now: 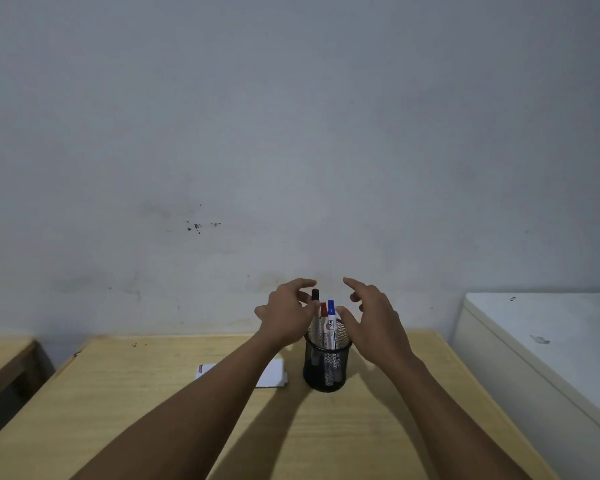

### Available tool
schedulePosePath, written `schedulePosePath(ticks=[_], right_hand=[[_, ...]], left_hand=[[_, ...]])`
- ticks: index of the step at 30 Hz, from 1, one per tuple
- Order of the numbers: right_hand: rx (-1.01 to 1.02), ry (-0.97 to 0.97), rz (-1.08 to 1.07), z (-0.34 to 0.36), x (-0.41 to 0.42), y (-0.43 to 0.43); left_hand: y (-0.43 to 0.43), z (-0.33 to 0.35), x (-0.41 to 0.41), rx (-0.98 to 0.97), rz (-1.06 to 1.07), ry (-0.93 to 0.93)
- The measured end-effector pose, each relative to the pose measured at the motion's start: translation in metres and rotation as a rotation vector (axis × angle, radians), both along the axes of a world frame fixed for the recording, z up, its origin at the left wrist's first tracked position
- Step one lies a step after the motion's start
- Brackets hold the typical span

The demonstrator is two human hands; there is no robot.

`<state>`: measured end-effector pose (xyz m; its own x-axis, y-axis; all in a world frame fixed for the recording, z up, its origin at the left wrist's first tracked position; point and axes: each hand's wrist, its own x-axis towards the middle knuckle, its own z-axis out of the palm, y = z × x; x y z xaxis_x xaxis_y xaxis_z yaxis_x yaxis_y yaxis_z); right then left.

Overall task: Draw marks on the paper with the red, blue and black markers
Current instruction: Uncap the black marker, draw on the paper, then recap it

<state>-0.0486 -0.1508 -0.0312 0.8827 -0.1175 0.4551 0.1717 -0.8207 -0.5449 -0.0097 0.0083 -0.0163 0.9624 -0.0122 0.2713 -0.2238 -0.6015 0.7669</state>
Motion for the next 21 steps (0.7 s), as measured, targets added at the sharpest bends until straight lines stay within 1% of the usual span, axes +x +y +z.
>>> schedulePosePath(ticks=[2, 4, 7, 8, 9, 11, 12, 14, 15, 16, 18, 19, 21], right_hand=[[0.047, -0.035, 0.015, 0.014, -0.009, 0.007], [0.143, 0.018, 0.082, 0.032, -0.020, 0.016], [0.279, 0.172, 0.224, 0.060, -0.039, 0.029], [0.317, 0.188, 0.260, 0.067, -0.045, 0.033], [0.396, 0.182, 0.290, 0.072, -0.051, 0.037], [0.681, 0.116, 0.335, 0.084, -0.064, 0.043], [0.849, 0.077, 0.356, 0.090, -0.071, 0.046], [1.168, 0.027, 0.429, 0.102, -0.083, 0.056], [1.278, 0.017, 0.464, 0.106, -0.088, 0.061], [1.326, 0.018, 0.489, 0.111, -0.093, 0.069], [1.278, 0.041, 0.513, 0.116, -0.103, 0.086], [1.249, 0.040, 0.520, 0.117, -0.106, 0.094], [1.273, 0.023, 0.532, 0.119, -0.114, 0.108]], left_hand=[[0.007, 0.016, -0.010, -0.062, 0.016, -0.034], [0.018, 0.034, -0.022, -0.179, 0.012, -0.044], [0.038, 0.062, -0.045, -0.447, -0.007, -0.062], [0.044, 0.072, -0.054, -0.544, -0.017, -0.053], [0.050, 0.080, -0.063, -0.625, -0.021, -0.037], [0.063, 0.093, -0.080, -0.722, -0.023, 0.004], [0.069, 0.097, -0.089, -0.739, -0.032, 0.014], [0.079, 0.101, -0.107, -0.702, -0.062, 0.019], [0.082, 0.102, -0.115, -0.665, -0.079, 0.031], [0.085, 0.103, -0.123, -0.634, -0.098, 0.038], [0.089, 0.105, -0.140, -0.598, -0.130, 0.042], [0.091, 0.105, -0.146, -0.606, -0.134, 0.050], [0.097, 0.108, -0.158, -0.686, -0.118, 0.106]])
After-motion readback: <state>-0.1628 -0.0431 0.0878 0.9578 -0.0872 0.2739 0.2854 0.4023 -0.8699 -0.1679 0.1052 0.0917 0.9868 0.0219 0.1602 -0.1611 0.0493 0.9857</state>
